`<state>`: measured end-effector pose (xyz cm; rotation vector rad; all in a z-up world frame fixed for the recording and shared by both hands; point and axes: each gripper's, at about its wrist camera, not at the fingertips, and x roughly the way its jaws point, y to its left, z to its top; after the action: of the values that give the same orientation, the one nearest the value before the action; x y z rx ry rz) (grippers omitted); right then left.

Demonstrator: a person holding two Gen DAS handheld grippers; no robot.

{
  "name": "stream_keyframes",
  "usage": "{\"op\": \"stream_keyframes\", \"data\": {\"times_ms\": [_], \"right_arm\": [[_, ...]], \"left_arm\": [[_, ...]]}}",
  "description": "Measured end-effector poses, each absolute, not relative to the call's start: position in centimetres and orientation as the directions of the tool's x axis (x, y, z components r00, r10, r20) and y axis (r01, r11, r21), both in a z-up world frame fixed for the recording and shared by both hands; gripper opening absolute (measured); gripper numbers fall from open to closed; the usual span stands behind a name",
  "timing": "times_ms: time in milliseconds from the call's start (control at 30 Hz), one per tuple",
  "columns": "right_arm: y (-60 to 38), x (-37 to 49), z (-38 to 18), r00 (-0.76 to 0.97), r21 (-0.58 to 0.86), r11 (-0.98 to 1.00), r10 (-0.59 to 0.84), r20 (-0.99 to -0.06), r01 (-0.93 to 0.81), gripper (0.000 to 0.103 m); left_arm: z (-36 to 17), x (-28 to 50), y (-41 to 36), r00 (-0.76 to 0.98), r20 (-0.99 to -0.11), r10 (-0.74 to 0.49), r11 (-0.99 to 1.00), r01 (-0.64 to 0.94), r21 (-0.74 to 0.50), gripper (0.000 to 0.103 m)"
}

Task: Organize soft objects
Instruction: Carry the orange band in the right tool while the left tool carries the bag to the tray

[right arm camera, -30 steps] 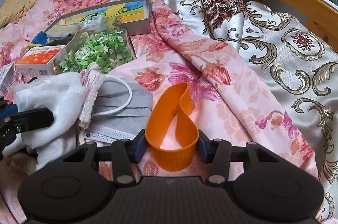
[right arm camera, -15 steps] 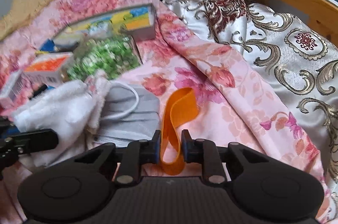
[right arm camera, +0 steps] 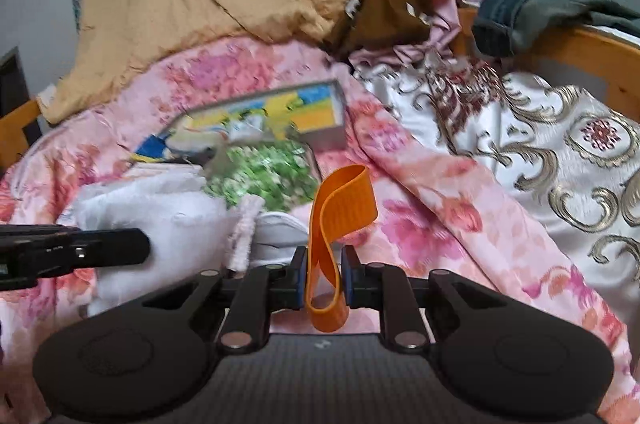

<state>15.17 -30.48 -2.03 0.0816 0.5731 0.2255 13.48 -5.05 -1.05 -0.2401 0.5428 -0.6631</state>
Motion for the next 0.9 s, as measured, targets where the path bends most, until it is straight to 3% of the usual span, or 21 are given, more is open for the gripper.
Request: {"op": "stream_keyframes", "data": {"times_ms": [300,633,900], "right_arm": [[-30.8,14.2,-0.8,0.829,0.239,0.925,0.373,-0.415,-0.297,0.019],[-30.4,13.8,-0.1,0.837,0.255,0.91,0.404,-0.369,-0.328,0.02],[-28.5,19.2,1.4,0.839,0.254,0.886,0.454,-0.301,-0.388,0.02]], "left_arm": [[-0.6,13.7,-3.8,0.672,-0.361,-0.646,0.755,0.492,-0.434,0.005],[-0.4,13.7,-3.4,0.681,-0.354,-0.64,0.757,0.483,-0.44,0.005],[1.4,16.4,-2.1,0.741,-0.345,-0.577,0.797,0.418,-0.436,0.005]]}}
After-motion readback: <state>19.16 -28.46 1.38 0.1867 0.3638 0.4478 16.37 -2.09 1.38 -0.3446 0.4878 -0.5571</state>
